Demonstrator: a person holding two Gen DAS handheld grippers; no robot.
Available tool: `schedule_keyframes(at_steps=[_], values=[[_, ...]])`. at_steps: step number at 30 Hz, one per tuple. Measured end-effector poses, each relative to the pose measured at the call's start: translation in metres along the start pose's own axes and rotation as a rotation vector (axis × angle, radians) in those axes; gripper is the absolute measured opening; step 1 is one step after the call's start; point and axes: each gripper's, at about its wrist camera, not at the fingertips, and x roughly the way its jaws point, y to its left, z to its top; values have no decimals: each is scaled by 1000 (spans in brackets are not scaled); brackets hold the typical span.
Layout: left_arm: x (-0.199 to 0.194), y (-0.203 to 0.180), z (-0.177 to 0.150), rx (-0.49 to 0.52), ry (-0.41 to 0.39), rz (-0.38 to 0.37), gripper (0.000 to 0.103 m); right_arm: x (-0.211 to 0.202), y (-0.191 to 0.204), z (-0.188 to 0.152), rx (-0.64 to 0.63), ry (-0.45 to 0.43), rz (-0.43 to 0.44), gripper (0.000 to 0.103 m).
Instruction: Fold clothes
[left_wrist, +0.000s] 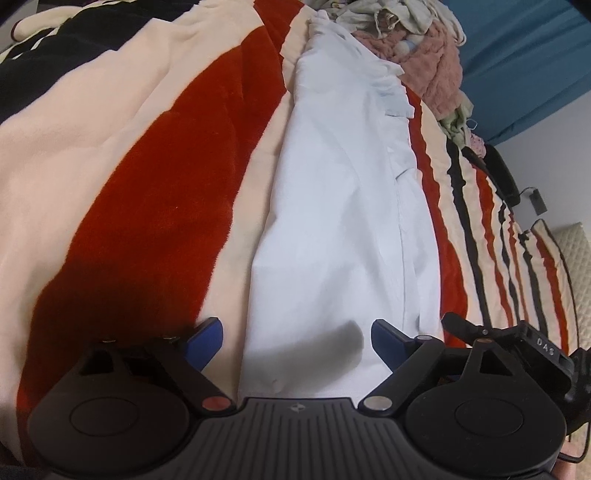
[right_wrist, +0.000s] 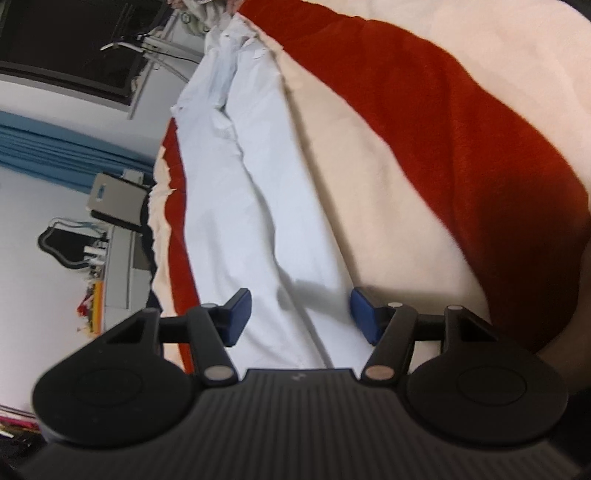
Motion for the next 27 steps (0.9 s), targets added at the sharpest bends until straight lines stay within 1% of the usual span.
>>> schedule_keyframes(at_steps=[2, 3, 5, 6, 8, 9, 10, 11, 12, 13, 14, 16, 21, 22, 24, 25, 27], values=[[-3, 3, -2, -14, 4, -19, 82, 0, 1, 0, -2, 3, 9, 60], [-3, 3, -3, -20, 5, -26, 81, 0, 1, 0, -2, 4, 9, 59], [-6, 5, -5, -30, 8, -43, 75, 0, 1, 0, -2, 5, 5, 56], [-7, 6, -6, -34, 8, -49, 73, 0, 2, 0, -1, 5, 1, 53], [-9, 7, -7, -43, 5, -58, 67, 1, 2, 0, -2, 6, -6, 47], [-11, 8, -8, -47, 3, -61, 64, 1, 2, 0, -2, 5, -8, 41], [-11, 8, -8, -52, 1, -63, 60, 1, 2, -1, -3, 5, -9, 35], [-12, 9, -8, -57, -2, -65, 55, 2, 2, -1, -4, 5, -9, 32], [-12, 9, -8, -62, -5, -66, 52, 2, 2, -1, -5, 4, -8, 25], [-14, 10, -8, -67, -8, -66, 46, 2, 3, -1, -6, 4, -8, 19], [-14, 11, -8, -71, -8, -68, 39, 2, 3, -1, -8, 4, -7, 18], [-19, 14, -11, -74, -5, -70, 32, 2, 3, -1, -8, 2, -3, 17], [-13, 12, -9, -78, 4, -56, 32, 3, 3, -2, -10, 2, -13, 17], [-12, 12, -8, -80, 6, -56, 32, 4, 2, -2, -10, 3, -18, 19], [-10, 13, -8, -86, 9, -54, 39, 5, 2, -2, -9, 5, -32, 19], [-9, 13, -7, -89, 10, -53, 45, 5, 2, -2, -8, 9, -38, 19], [-8, 14, -7, -95, 8, -51, 47, 7, 2, -2, -9, 18, -50, 19]])
